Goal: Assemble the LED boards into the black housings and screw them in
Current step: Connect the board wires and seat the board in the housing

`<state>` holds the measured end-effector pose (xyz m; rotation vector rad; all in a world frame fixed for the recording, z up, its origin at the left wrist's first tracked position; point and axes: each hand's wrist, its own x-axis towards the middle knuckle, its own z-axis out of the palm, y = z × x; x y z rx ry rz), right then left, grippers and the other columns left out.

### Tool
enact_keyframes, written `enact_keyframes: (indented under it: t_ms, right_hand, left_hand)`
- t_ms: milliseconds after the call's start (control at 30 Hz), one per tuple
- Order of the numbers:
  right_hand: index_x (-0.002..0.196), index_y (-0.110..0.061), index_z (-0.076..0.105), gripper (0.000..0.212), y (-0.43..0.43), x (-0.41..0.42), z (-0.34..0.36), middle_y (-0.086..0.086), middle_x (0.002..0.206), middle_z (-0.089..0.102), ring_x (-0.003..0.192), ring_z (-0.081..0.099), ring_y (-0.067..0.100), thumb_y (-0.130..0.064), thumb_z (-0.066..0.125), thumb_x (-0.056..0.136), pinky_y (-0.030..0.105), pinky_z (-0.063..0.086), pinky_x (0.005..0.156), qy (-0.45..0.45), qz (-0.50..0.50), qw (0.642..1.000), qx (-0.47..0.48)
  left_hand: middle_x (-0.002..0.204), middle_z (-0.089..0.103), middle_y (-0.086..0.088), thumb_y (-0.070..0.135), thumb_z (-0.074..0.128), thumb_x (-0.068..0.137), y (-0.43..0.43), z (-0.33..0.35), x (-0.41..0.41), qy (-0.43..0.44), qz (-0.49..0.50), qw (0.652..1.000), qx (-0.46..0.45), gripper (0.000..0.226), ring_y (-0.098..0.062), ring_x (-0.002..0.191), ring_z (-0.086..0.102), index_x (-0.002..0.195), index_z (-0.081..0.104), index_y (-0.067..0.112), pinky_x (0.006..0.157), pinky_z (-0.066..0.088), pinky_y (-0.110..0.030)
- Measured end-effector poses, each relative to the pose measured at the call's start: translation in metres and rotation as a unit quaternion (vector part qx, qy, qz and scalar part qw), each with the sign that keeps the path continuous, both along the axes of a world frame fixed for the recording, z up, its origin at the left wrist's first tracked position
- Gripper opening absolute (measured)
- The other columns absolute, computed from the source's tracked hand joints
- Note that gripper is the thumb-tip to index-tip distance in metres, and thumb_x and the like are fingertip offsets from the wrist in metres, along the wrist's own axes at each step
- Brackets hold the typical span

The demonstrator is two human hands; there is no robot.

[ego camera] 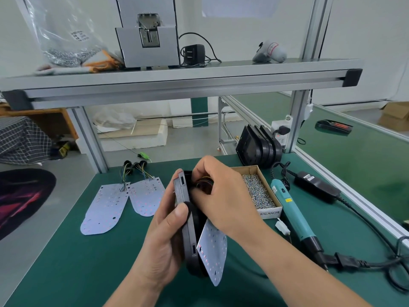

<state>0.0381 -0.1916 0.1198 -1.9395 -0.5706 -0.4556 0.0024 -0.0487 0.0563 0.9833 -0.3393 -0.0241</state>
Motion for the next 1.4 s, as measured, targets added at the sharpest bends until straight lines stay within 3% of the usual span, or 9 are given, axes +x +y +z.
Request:
enact_keyframes:
  t_ms: [133, 233, 400, 533, 733, 800, 933, 1233, 1400]
  right_hand:
    - [0.085, -0.029, 0.054, 0.029, 0.000, 0.000, -0.002, -0.012, 0.082, 0.066, 0.082, 0.063, 0.009, -0.009, 0.074, 0.080, 0.016, 0.044, 0.064, -0.027, -0.011, 0.999, -0.016]
    - [0.088, -0.027, 0.061, 0.023, -0.001, -0.001, -0.004, -0.015, 0.085, 0.070, 0.084, 0.067, 0.008, -0.009, 0.076, 0.083, 0.014, 0.046, 0.068, -0.014, -0.002, 1.000, 0.022]
    - [0.099, -0.029, 0.069, 0.019, -0.002, -0.002, -0.008, -0.018, 0.096, 0.073, 0.096, 0.070, 0.006, -0.011, 0.073, 0.092, 0.018, 0.053, 0.081, 0.003, 0.018, 0.999, 0.040]
    - [0.099, -0.036, 0.066, 0.024, 0.000, -0.003, -0.011, -0.019, 0.101, 0.068, 0.101, 0.066, 0.001, -0.018, 0.079, 0.089, 0.012, 0.048, 0.083, 0.006, -0.020, 0.996, 0.081]
    - [0.088, -0.034, 0.066, 0.022, 0.000, -0.001, -0.013, -0.017, 0.088, 0.072, 0.084, 0.068, 0.005, -0.022, 0.084, 0.083, 0.011, 0.047, 0.071, 0.028, -0.021, 0.995, 0.096]
    - [0.085, -0.033, 0.065, 0.020, 0.000, 0.000, -0.012, -0.014, 0.083, 0.071, 0.076, 0.066, 0.003, -0.025, 0.083, 0.081, 0.013, 0.047, 0.067, 0.041, -0.007, 0.993, 0.111]
    - [0.089, -0.032, 0.062, 0.016, -0.001, 0.003, -0.013, -0.009, 0.079, 0.070, 0.070, 0.061, 0.004, -0.035, 0.075, 0.080, 0.025, 0.053, 0.067, 0.079, 0.025, 0.991, 0.106]
    - [0.103, -0.035, 0.064, 0.015, -0.006, 0.009, -0.019, -0.005, 0.092, 0.077, 0.092, 0.073, 0.021, -0.032, 0.068, 0.089, 0.052, 0.059, 0.091, 0.160, 0.097, 0.976, 0.113]
    - [0.105, -0.035, 0.061, 0.013, -0.010, 0.009, -0.020, -0.007, 0.091, 0.074, 0.089, 0.069, 0.015, -0.037, 0.059, 0.093, 0.051, 0.056, 0.088, 0.168, 0.114, 0.977, 0.062]
  left_hand:
    - [0.158, 0.049, -0.024, 0.038, 0.082, 0.090, 0.003, 0.003, 0.000, -0.010, -0.005, 0.999, 0.036, 0.088, -0.043, 0.144, 0.050, 0.162, 0.037, 0.017, 0.110, 0.050, -0.048]
    - [0.155, 0.053, -0.024, 0.041, 0.080, 0.092, 0.008, 0.004, 0.002, -0.014, 0.004, 0.997, 0.069, 0.083, -0.042, 0.139, 0.055, 0.161, 0.039, 0.020, 0.107, 0.051, -0.047]
    - [0.156, 0.053, -0.020, 0.043, 0.081, 0.092, 0.011, -0.002, 0.007, -0.016, 0.047, 0.994, 0.101, 0.084, -0.043, 0.146, 0.048, 0.162, 0.039, 0.025, 0.123, 0.030, -0.062]
    - [0.159, 0.052, -0.012, 0.042, 0.081, 0.092, 0.010, -0.002, 0.005, -0.035, 0.057, 0.992, 0.108, 0.080, -0.035, 0.149, 0.047, 0.161, 0.042, 0.031, 0.124, 0.036, -0.054]
    - [0.159, 0.054, -0.009, 0.043, 0.083, 0.090, 0.008, -0.002, 0.001, -0.046, 0.073, 0.988, 0.128, 0.080, -0.034, 0.150, 0.046, 0.159, 0.045, 0.033, 0.124, 0.027, -0.059]
    - [0.158, 0.055, -0.007, 0.044, 0.084, 0.089, 0.008, -0.002, 0.000, -0.052, 0.072, 0.987, 0.135, 0.079, -0.032, 0.150, 0.047, 0.158, 0.046, 0.036, 0.122, 0.033, -0.055]
    - [0.156, 0.058, -0.003, 0.048, 0.087, 0.084, 0.006, 0.001, -0.002, -0.059, 0.076, 0.986, 0.138, 0.077, -0.024, 0.147, 0.051, 0.153, 0.052, 0.042, 0.112, 0.046, -0.028]
    - [0.156, 0.058, -0.001, 0.050, 0.084, 0.088, 0.006, -0.001, 0.000, -0.067, 0.081, 0.981, 0.163, 0.076, -0.018, 0.146, 0.052, 0.155, 0.048, 0.046, 0.113, 0.044, -0.023]
    - [0.155, 0.058, 0.005, 0.048, 0.084, 0.088, 0.005, -0.001, 0.001, -0.060, 0.081, 0.982, 0.161, 0.075, -0.013, 0.144, 0.053, 0.154, 0.048, 0.048, 0.108, 0.045, -0.018]
